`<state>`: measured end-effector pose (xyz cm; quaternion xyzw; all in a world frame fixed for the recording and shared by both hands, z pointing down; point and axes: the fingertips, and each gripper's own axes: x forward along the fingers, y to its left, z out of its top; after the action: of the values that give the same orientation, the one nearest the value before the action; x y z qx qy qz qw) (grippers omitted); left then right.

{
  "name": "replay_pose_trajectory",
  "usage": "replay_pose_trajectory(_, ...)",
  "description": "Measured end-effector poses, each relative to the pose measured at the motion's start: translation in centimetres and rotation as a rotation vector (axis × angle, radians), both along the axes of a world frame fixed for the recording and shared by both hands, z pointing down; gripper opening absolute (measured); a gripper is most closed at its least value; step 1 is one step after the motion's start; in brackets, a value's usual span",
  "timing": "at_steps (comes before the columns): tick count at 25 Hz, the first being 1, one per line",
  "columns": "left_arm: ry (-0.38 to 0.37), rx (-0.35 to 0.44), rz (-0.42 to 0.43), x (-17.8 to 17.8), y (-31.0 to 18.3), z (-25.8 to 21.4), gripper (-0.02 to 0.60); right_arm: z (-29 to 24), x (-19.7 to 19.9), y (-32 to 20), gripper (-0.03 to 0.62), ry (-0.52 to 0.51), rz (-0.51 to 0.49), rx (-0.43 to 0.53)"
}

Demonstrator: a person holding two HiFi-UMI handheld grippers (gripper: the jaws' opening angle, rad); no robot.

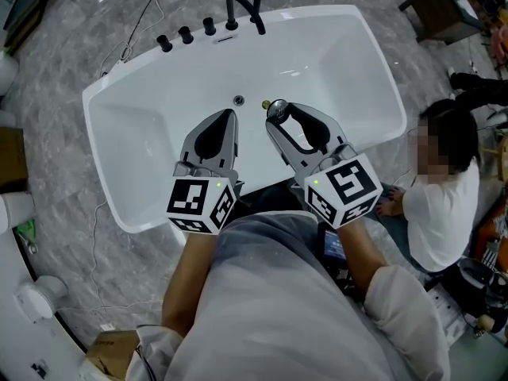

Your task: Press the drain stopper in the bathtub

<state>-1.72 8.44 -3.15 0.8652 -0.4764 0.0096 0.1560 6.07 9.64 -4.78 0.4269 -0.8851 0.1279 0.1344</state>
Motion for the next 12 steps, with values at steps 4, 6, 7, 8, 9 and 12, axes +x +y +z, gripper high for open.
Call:
replay_pose_trajectory(4, 0.003, 0.008, 0.004, 0.2, 0.2, -0.4, 0.005, -0.6, 0.0, 0.5, 0.186, -0.002, -0.004, 0.011)
replay_pose_trajectory(6, 0.004, 0.008, 0.008, 0.4, 0.4, -0.4, 0.005, -0.6, 0.1, 0.7, 0.184, -0.001, -0.003, 0.012)
replay_pose_trajectory(7, 0.004, 0.008, 0.009, 0.4, 0.4, -0.4, 0.005, -0.7, 0.1, 0.8, 0.184, 0.0, -0.003, 0.012)
replay_pose_trajectory(8, 0.005, 0.008, 0.01, 0.3, 0.5, -0.4, 0.005, -0.7, 0.0, 0.9, 0.184, 0.001, -0.003, 0.012)
replay_pose_trajectory(9, 0.006, 0.008, 0.011, 0.3, 0.6, -0.5, 0.006, -0.7, 0.0, 0.9, 0.185, 0.002, -0.003, 0.012)
replay_pose_trajectory(12, 0.007, 0.008, 0.011, 0.2, 0.8, -0.5, 0.006, -0.7, -0.1, 1.2, 0.185, 0.001, -0.003, 0.009)
